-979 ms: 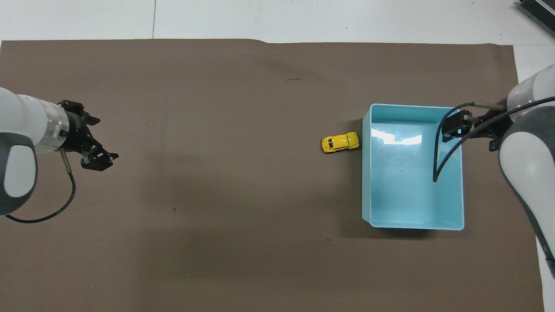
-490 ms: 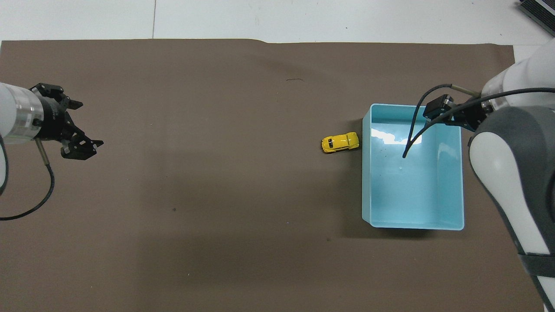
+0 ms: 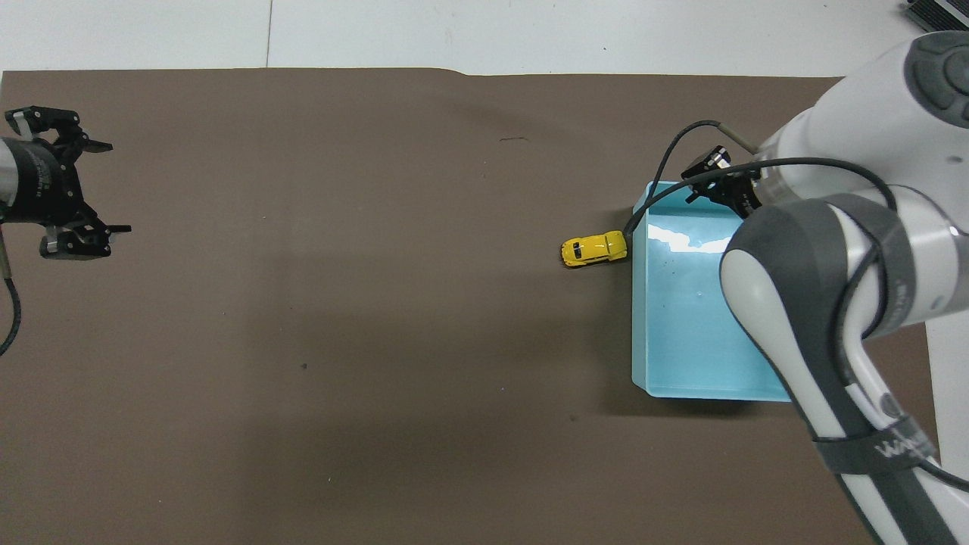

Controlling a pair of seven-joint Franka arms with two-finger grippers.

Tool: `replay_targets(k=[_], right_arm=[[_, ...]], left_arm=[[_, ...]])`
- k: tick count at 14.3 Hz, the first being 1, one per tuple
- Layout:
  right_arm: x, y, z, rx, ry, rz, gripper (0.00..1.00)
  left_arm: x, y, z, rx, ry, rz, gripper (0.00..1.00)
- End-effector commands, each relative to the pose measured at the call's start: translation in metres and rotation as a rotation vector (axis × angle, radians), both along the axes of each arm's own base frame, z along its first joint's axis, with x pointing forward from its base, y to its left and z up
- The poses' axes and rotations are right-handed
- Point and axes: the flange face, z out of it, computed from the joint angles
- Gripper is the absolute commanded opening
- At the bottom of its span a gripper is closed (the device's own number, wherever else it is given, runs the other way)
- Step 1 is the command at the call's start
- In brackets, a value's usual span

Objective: Wind up and store yellow beetle car
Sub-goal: 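Retract the left gripper while the right gripper reaches the car beside the bin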

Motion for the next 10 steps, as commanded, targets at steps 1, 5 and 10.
replay_targets(k=[1, 5, 10], right_arm=[[0.005, 0.020, -0.024, -0.029, -0.025, -0.106, 1.00], [0.016, 0.049, -0.070, -0.048, -0.065, -0.234, 1.00], [0.025, 0.074, -0.146, -0.052, -0.123, -0.416, 1.00]], left_arm=[[0.013, 0.007, 0.002, 0.126, 0.008, -0.268, 1.00], [0.012, 0.020, 0.005, 0.289, 0.024, -0.752, 1.00], [-0.005, 0.012, -0.008, 0.294, 0.166, -1.026, 1.00]])
